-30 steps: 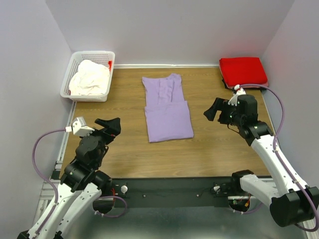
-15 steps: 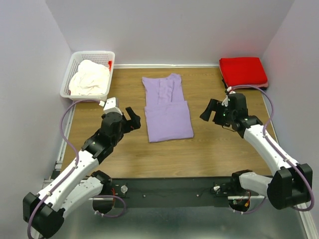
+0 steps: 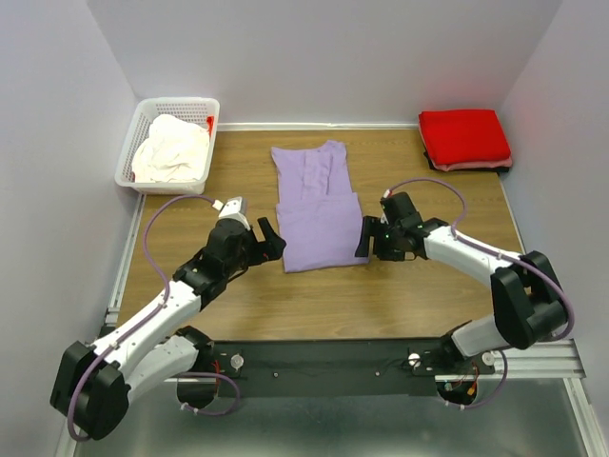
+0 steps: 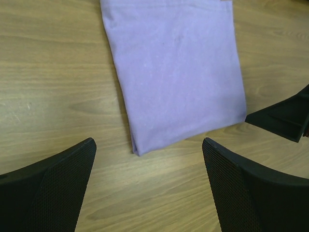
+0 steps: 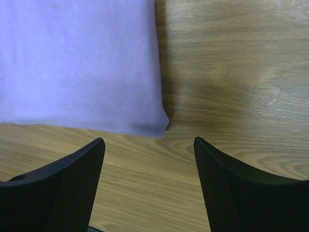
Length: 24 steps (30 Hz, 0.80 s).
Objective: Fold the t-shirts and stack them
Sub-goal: Fold the tshirt
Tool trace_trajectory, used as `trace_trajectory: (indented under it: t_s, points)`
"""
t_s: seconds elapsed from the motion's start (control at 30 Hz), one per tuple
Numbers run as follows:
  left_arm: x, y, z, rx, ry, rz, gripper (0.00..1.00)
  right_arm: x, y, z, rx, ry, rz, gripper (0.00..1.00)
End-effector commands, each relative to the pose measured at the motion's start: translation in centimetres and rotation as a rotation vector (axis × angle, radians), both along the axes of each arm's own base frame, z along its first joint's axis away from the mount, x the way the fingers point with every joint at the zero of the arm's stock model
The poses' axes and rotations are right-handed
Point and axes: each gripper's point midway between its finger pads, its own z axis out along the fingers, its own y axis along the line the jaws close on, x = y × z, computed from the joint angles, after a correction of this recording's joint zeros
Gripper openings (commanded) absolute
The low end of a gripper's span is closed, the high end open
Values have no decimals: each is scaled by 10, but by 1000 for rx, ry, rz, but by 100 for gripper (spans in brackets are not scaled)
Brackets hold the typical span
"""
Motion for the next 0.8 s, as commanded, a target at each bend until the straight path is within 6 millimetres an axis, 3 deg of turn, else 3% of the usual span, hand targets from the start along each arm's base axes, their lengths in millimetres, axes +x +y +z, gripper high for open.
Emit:
trace_trajectory:
  t_s: [0.0, 0.1, 0.2, 0.23, 0.3, 0.57, 0.77]
  points:
    - [-6, -11, -17, -8, 84, -50, 98, 5, -6, -14, -49, 0, -54, 79]
    - [-13, -16, -33, 1, 147, -77, 98, 5, -6, -22, -62, 20, -58, 72]
    - [-15, -19, -41, 16, 182, -84, 98, 3, -4, -29, -70, 35, -53, 68]
    - [-15, -19, -43, 22, 191, -83, 98, 2, -5, -32, -73, 40, -51, 61]
    - [-15, -19, -46, 32, 204, -83, 98, 1, -5, -36, -79, 48, -47, 58]
    - [-20, -25, -59, 72, 264, -102, 98, 2, -8, -49, -123, 59, -43, 56]
    - [-26, -29, -72, 128, 331, -123, 98, -11, -10, -61, -145, 110, -34, 49]
